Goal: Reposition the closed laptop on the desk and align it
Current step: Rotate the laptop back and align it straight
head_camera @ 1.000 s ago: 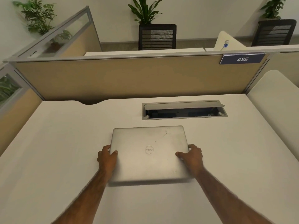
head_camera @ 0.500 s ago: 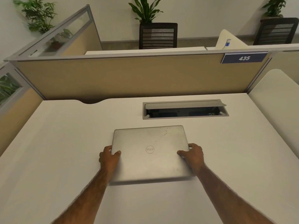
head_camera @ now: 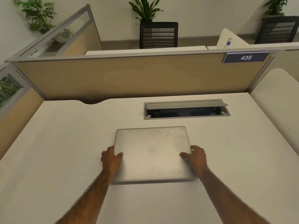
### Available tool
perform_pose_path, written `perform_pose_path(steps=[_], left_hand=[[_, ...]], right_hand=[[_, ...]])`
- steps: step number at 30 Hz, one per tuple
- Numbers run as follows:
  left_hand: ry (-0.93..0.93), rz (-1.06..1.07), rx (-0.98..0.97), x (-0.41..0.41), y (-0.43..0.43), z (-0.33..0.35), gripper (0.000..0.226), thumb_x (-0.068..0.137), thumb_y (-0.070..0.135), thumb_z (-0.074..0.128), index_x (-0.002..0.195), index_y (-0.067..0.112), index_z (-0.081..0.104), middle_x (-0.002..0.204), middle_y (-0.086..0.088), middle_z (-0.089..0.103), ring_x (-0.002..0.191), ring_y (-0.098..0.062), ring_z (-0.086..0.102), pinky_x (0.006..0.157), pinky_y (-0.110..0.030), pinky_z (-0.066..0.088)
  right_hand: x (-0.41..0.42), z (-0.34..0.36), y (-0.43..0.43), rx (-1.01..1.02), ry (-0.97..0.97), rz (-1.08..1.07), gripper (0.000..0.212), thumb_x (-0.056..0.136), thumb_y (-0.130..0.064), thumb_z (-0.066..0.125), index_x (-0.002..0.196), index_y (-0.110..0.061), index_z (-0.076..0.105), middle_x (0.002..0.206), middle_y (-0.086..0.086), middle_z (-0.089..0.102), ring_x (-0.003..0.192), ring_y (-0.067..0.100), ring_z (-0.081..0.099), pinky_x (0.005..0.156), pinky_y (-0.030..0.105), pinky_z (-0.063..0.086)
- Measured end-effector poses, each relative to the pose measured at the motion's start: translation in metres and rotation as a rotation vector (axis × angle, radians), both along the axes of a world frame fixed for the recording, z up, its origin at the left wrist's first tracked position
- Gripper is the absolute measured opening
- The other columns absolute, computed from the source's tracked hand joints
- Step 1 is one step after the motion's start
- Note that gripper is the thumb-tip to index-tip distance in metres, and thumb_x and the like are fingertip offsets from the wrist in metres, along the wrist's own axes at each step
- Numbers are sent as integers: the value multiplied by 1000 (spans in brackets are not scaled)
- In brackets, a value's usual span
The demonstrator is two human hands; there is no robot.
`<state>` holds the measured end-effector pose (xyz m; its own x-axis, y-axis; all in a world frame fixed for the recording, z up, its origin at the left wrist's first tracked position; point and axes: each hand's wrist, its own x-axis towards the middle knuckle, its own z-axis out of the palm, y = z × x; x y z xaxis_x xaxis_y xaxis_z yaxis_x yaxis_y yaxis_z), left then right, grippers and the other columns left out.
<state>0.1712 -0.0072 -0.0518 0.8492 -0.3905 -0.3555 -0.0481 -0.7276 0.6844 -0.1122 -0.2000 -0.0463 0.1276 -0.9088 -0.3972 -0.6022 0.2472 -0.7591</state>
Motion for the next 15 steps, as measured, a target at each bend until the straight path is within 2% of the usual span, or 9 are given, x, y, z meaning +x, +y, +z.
perform_pose_path(steps=[4,10,15], left_hand=[[-24,-16,19,-1,2,-1,58,90,23,68,144,10,51,135,-21,49,128,-42,50,108,-49,46],[-78,-42,55,-14,7,-3,61,95,21,62,151,7,43,145,-24,45,135,-45,43,117,-49,36],[-208,-141,95,-34,17,-3,61,100,20,54,155,3,33,149,-23,41,136,-44,39,115,-48,32]], right_hand=[[1,2,0,6,-10,-2,55,65,-19,85,116,-7,69,103,10,73,88,29,72,76,36,58],[-2,-1,-3,3,0,23,59,64,-23,86,117,-8,67,103,10,73,87,28,72,76,36,59],[-5,-6,2,-56,83,93,66,72,-37,83,130,-12,62,119,11,59,110,31,63,91,41,54]])
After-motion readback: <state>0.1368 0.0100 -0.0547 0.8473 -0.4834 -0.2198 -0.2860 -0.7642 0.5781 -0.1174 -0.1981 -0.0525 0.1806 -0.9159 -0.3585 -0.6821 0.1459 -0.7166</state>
